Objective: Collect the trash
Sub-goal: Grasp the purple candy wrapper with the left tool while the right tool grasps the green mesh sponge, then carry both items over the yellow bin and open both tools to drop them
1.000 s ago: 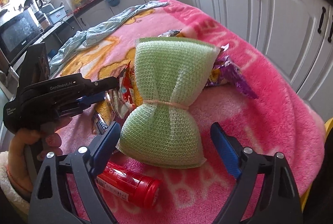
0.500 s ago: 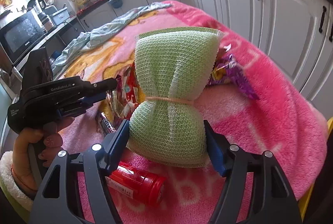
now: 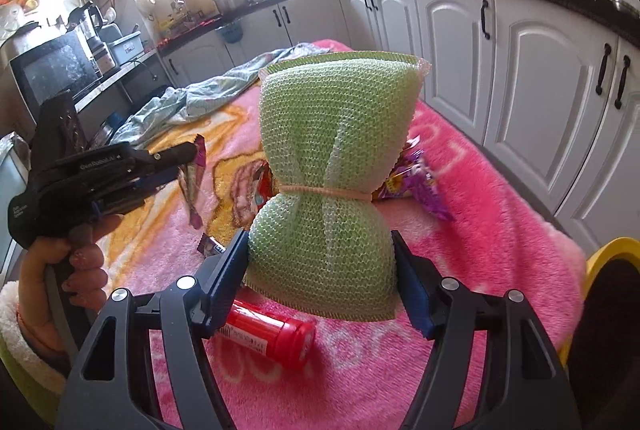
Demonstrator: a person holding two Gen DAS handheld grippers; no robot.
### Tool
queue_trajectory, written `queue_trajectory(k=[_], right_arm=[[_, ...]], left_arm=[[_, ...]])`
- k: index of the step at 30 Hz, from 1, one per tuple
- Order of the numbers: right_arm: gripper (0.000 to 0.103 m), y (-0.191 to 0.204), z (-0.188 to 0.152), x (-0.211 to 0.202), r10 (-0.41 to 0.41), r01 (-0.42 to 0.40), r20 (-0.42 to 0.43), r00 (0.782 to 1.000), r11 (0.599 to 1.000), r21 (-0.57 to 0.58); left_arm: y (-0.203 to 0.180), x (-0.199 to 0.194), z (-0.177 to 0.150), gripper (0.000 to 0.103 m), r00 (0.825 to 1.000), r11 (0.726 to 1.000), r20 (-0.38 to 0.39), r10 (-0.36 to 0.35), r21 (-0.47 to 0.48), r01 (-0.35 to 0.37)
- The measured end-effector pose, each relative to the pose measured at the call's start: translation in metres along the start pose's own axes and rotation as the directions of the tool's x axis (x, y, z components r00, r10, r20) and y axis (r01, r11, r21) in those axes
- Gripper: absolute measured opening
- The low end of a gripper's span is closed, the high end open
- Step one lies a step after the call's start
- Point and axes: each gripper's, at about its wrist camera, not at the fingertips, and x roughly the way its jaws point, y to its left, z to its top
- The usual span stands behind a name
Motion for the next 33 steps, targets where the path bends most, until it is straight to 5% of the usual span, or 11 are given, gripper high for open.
queue_trajectory(k=[33], right_arm=[[0.067,-0.077,-0.028,-0.153,-0.165,0.152,0.189,0.968,0.985,0.08]], left_arm=[[-0.162,0.001,-0.05,0.016,0.987,0.936,-0.057,-0.152,0.314,0.162]])
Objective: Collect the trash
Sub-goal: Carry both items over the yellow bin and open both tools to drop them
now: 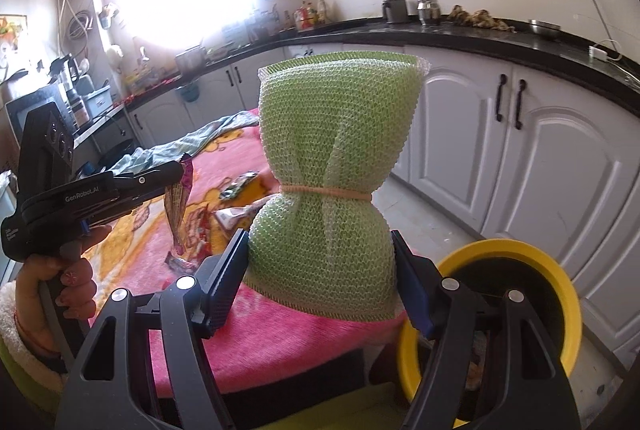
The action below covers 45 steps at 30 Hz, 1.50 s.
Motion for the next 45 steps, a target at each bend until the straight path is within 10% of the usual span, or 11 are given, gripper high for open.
queue_trajectory(k=[26,45], right_arm=[[0.068,-0.105,-0.037,-0.077,-0.29,0.281,0.055,0.955,0.95,0.136],[0.081,-0.157,-0.062,-0.053,-0.297,0.298,-0.041,0.954,0.921,0.253]], left_arm=[[-0.116,0.074,-0.029,0.016,0.987,0.975,-0.112,-0.111,0.177,0.13],[-0.16,0.157,-0.054,0.018,0.965,0.957,-0.229,-0.131,0.226,0.183]])
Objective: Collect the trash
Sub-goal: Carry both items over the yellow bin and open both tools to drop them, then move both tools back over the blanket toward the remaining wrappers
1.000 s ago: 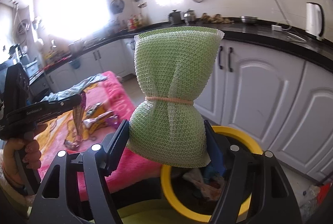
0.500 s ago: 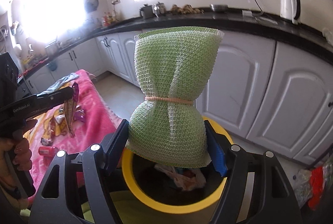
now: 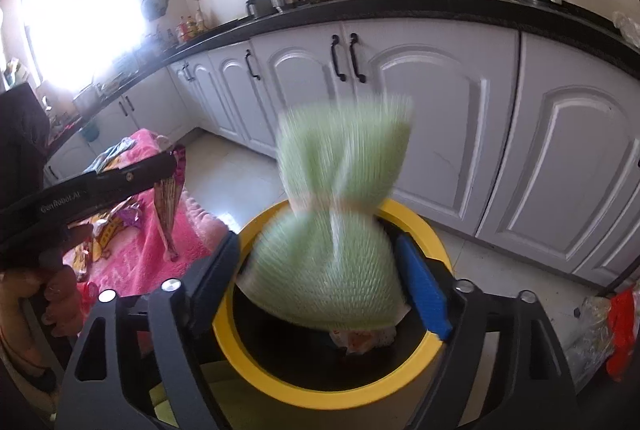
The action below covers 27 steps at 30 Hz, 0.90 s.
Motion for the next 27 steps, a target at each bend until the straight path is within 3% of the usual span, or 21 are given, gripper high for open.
queue_trajectory(k=[2,5,10,21,27], right_arm=[[0.082,-0.006,0.0,0.0,-0.004,0.004,0.006,1.0,1.0,0.019],[0.084,-0.013,0.001,-0.001,-0.011,0.011,0.015,1.0,0.999,0.045],[0.084,-0.013,0.0,-0.002,-0.015,0.014,0.02,1.0,0.998,0.054],[0.09,0.0,0.004,-0.009,-0.006,0.005,0.048,0.999,1.0,0.023],[0.092,0.011,0.005,-0.013,0.003,-0.003,0.066,0.998,1.0,0.001]], left_arm=[[0.001,0.004,0.0,0.02,1.0,1.0,-0.009,0.001,-0.004,-0.001],[0.004,0.007,-0.002,0.036,1.0,1.0,-0.017,-0.001,-0.012,0.0],[0.007,0.004,-0.004,0.045,1.0,1.0,-0.018,0.002,-0.021,-0.002],[0.022,-0.026,-0.002,0.089,0.998,0.998,0.039,0.05,-0.051,-0.048],[0.038,-0.052,-0.003,0.092,0.992,0.993,0.084,0.093,-0.087,-0.085]])
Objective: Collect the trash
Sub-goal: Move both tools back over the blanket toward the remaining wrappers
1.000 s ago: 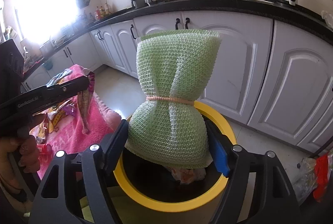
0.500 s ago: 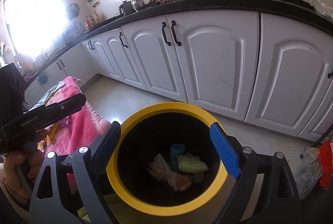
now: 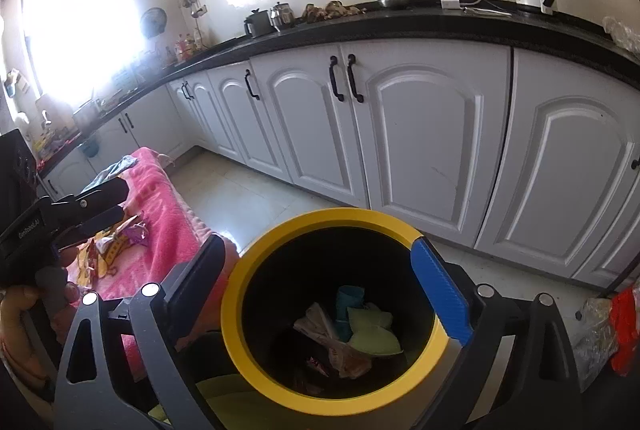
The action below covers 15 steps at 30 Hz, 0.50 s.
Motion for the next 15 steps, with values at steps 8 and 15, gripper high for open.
queue_trajectory(k=[8,15], right_arm=[[0.093,0.018,0.001,-0.005,0.017,-0.016,0.016,1.0,0.999,-0.043],[0.093,0.04,0.0,-0.013,0.035,-0.031,0.038,0.999,0.995,-0.091]], left_arm=[[0.019,-0.031,0.002,0.092,0.997,0.999,0.058,0.048,-0.026,-0.047],[0.036,-0.056,0.002,0.092,0.993,0.996,0.095,0.077,-0.052,-0.072]])
